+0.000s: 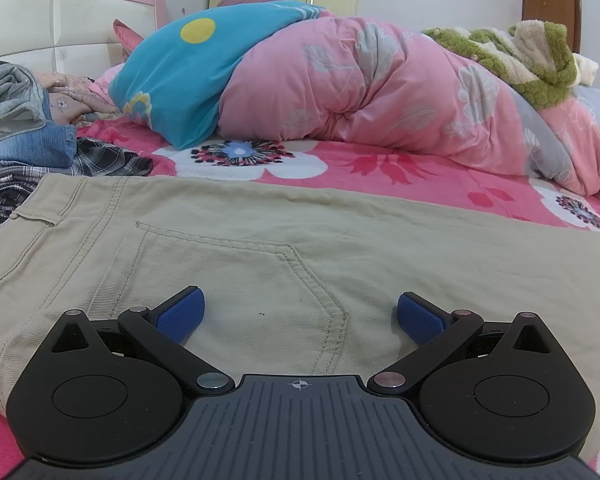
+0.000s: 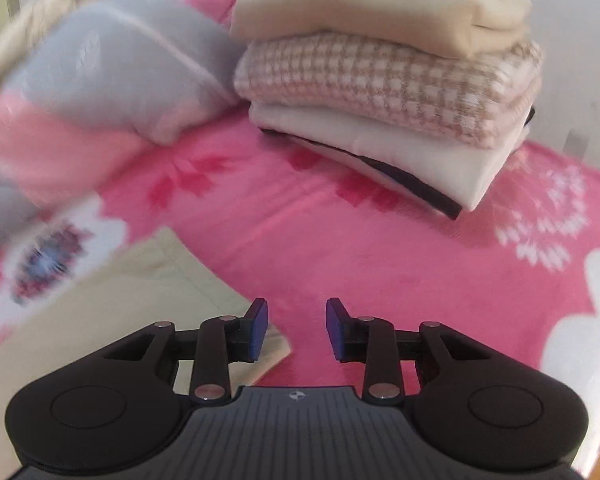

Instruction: Fold clothes

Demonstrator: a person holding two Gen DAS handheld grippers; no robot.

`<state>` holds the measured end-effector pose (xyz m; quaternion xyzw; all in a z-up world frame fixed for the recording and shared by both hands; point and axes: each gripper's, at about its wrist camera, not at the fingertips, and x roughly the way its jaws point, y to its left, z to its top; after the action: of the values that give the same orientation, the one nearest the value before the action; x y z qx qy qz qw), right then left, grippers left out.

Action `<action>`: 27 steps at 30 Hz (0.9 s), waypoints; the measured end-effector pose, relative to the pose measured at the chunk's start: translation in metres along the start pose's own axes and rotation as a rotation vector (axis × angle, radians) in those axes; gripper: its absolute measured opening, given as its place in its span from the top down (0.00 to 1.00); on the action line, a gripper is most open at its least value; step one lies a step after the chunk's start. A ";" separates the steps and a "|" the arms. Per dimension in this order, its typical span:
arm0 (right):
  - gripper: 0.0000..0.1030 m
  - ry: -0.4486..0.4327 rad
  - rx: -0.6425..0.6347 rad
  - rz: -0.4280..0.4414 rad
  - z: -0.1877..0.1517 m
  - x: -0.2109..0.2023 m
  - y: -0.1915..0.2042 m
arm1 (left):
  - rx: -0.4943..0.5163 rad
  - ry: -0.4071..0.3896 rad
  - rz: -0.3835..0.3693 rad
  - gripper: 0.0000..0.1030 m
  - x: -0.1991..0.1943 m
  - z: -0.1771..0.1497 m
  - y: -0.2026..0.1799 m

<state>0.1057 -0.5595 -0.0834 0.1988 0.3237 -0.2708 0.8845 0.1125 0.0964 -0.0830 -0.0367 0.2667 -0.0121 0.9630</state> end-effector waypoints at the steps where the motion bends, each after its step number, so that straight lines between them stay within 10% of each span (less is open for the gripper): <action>1: 0.67 0.006 -0.022 0.035 -0.006 -0.007 0.006 | 0.000 0.000 0.000 0.00 0.000 0.000 0.000; 7: 0.66 0.058 -0.255 0.280 -0.049 -0.039 0.062 | -0.003 -0.001 -0.002 0.00 0.000 0.001 0.000; 11: 0.64 0.047 -0.529 0.232 -0.077 -0.046 0.083 | -0.008 -0.003 -0.008 0.00 -0.001 0.000 0.001; 15: 0.55 0.039 -0.504 0.070 -0.070 -0.056 0.060 | -0.005 -0.002 -0.005 0.00 -0.001 0.000 0.002; 23: 0.55 -0.023 -0.503 0.334 -0.078 -0.087 0.108 | -0.009 -0.003 -0.008 0.00 -0.001 0.000 0.002; 27: 0.55 0.044 -0.553 0.313 -0.104 -0.074 0.106 | -0.014 -0.005 -0.013 0.00 -0.001 0.000 0.003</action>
<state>0.0744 -0.3966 -0.0878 0.0040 0.3694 -0.0288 0.9288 0.1111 0.0998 -0.0826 -0.0450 0.2640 -0.0163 0.9633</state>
